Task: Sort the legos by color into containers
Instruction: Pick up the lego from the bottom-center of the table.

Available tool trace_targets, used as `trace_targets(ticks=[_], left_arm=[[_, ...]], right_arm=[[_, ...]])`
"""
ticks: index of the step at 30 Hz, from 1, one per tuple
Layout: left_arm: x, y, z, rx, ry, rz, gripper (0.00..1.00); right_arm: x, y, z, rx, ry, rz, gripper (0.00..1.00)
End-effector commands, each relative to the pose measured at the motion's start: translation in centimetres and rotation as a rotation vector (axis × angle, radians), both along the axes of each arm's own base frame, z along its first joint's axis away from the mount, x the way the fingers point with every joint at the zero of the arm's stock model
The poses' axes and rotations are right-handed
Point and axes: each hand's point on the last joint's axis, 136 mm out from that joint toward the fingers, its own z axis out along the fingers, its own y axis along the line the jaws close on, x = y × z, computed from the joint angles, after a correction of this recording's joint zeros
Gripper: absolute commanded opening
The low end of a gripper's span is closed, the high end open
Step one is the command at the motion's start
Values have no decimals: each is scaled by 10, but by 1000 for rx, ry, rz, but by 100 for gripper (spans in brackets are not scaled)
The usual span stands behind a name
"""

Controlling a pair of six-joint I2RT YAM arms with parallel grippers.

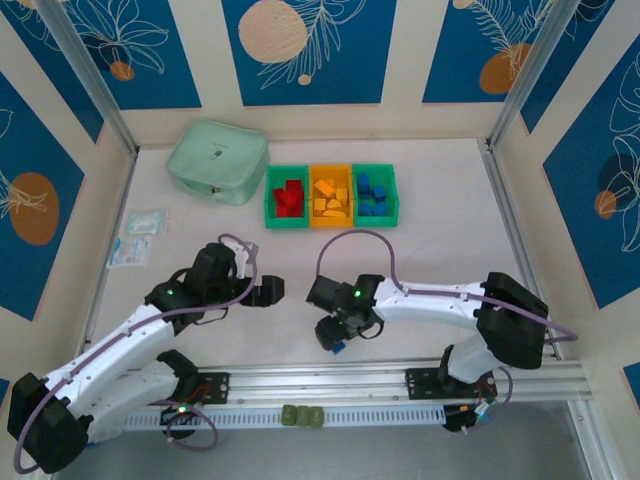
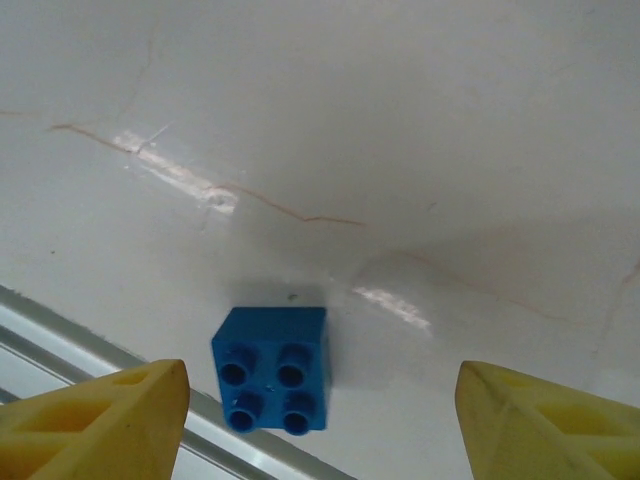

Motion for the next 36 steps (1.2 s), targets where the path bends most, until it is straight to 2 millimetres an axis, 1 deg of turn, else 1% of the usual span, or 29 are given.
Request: trace_targets(ticks=[1,4,7,10,12,14,17,22,25,28,31,34,36], left_arm=[[-1,6,-3,12,-1,9,99],[-2,7,-4,12,-2,16,99],[-3,8,-7,16,5,15,99],[-3,9,-8,21,11,22,99],[-3,10,-9,26,11,25,99],[-2,11,-10,28,9,29,99],[0,10,-8,25,9,31,99],[1,9,-6,23,4,29,99],[3,7,-3,9,-7,32,99],[5,4,0,1,-14,26,99],[8,2,7,-4,-24,28,99],[13,-1,13,-18,-46,23,99],[17,-3,17,-22,-58,27,99]], right_arm=[[-11,10,-6,19,27,2,72],[-13,8,-11,-23,11,8,71],[-14,4,-18,-64,3,10,67],[-19,5,-22,-82,13,26,62],[-19,2,-26,-110,2,24,56],[-18,-1,-29,-137,-2,18,53],[-16,-1,-28,-154,-14,14,49],[-12,0,-24,-144,-30,6,39],[-7,1,-13,-137,-47,-6,31],[1,3,1,-112,-58,-35,30],[12,2,20,-77,-67,-75,30],[30,-1,38,-34,-82,-120,29],[46,-7,52,-10,-89,-172,29]])
